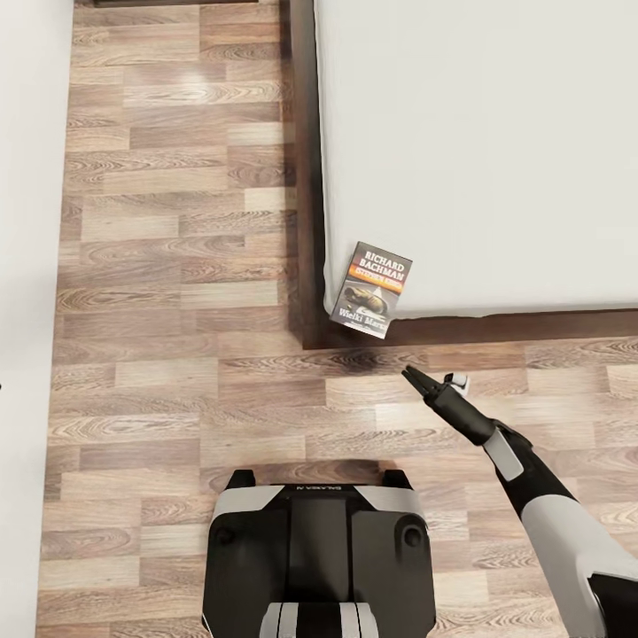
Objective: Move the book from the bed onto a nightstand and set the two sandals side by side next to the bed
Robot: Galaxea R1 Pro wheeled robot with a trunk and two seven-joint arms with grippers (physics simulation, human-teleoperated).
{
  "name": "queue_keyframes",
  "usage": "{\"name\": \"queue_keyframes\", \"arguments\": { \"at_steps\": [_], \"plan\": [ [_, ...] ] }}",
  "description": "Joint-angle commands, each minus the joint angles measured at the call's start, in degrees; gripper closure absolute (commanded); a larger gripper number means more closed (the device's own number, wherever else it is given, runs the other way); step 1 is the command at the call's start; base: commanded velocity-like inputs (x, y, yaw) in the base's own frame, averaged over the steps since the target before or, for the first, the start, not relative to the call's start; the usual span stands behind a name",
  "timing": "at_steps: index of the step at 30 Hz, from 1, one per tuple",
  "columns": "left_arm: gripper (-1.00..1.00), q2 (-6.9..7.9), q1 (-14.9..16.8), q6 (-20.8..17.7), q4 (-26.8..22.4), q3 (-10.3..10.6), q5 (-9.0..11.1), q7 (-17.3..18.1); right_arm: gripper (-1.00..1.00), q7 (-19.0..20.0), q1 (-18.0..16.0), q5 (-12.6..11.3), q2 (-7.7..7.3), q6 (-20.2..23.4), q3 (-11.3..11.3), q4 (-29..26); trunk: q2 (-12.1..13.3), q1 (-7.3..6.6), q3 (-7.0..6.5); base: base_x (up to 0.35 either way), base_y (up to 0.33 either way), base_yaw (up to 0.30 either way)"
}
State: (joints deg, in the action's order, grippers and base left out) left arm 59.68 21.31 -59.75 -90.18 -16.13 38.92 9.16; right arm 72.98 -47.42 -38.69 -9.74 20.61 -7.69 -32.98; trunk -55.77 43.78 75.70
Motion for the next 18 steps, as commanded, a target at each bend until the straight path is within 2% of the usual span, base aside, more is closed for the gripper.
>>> {"name": "queue_keyframes", "arguments": {
  "at_steps": [1,8,18],
  "plan": [
    [-1.00,-0.02,0.05,-0.25,0.00,-0.04,-0.50,0.59,-1.00,0.12,-0.12,-0.25,0.01,0.58,0.00,0.02,-0.03,0.01,0.02,0.000,0.000,0.000],
    [-1.00,-0.07,0.05,-0.25,0.00,-0.04,-0.47,0.59,-1.00,0.08,-0.69,-0.25,0.13,0.58,0.14,0.02,-0.03,0.01,0.02,0.000,0.000,0.000],
    [-1.00,-0.15,-0.01,-0.25,0.00,-0.04,-0.50,0.59,-1.00,0.00,-1.82,-0.02,0.80,0.56,0.43,-0.05,-4.04,2.21,1.82,0.000,0.000,0.000]
  ]
}}
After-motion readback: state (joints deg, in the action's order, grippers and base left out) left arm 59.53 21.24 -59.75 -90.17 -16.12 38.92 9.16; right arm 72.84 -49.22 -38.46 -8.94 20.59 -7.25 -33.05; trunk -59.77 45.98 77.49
